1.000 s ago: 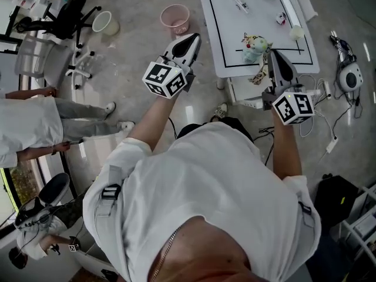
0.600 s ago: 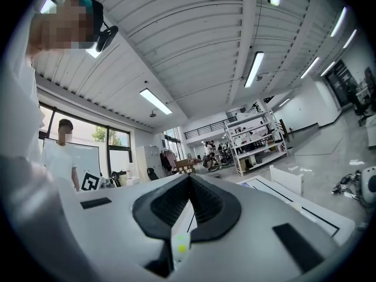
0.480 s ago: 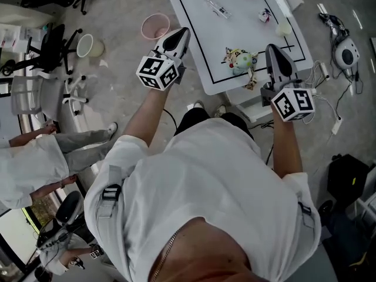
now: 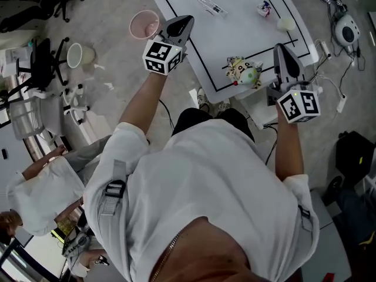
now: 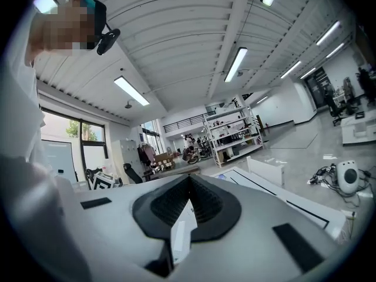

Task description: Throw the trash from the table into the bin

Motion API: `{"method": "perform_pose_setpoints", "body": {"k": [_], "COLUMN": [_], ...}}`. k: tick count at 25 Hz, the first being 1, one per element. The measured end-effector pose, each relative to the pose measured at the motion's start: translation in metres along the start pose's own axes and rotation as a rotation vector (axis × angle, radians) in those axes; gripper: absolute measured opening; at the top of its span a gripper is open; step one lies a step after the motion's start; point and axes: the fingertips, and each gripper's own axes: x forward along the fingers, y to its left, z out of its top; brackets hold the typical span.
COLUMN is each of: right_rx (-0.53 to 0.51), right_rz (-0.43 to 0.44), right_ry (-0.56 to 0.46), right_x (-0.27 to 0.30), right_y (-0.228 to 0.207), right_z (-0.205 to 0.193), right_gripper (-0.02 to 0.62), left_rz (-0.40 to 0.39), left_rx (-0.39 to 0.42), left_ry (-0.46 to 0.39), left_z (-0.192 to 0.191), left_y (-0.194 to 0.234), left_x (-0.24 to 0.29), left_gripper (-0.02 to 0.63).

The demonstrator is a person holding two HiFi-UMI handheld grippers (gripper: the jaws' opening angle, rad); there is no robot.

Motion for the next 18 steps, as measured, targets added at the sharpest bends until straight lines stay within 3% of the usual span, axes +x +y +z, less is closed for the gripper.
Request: {"method": "perform_pose_setpoints", "body": {"k": [7,10,18], "right_rx": [0.014,0.020,0.031], "right_rz": [-0.061,-0.085,-0.126], "right_ry": [0.022,0.031,0.053], "right_x": [0.015,0.016,0.014], "right_y": [-0.017,-0.026,-0.040], "right_z": [-0.007,-0.012,-0.019], "right_gripper": [-0.003,-0.004,-0.003], "left_rz": [-0.104,-0.188,-0.416], "left_rx": [0.248,0.358,0.756], "left_ry": [0.115,0.163,0.387], "left_z": [-0.028,-0.049,-0.108], "left_y": [0.011,0.004,-0.005], "left_x": [0.057,0.080,0.131], "left_gripper": [0.009,0.014,0.243]}}
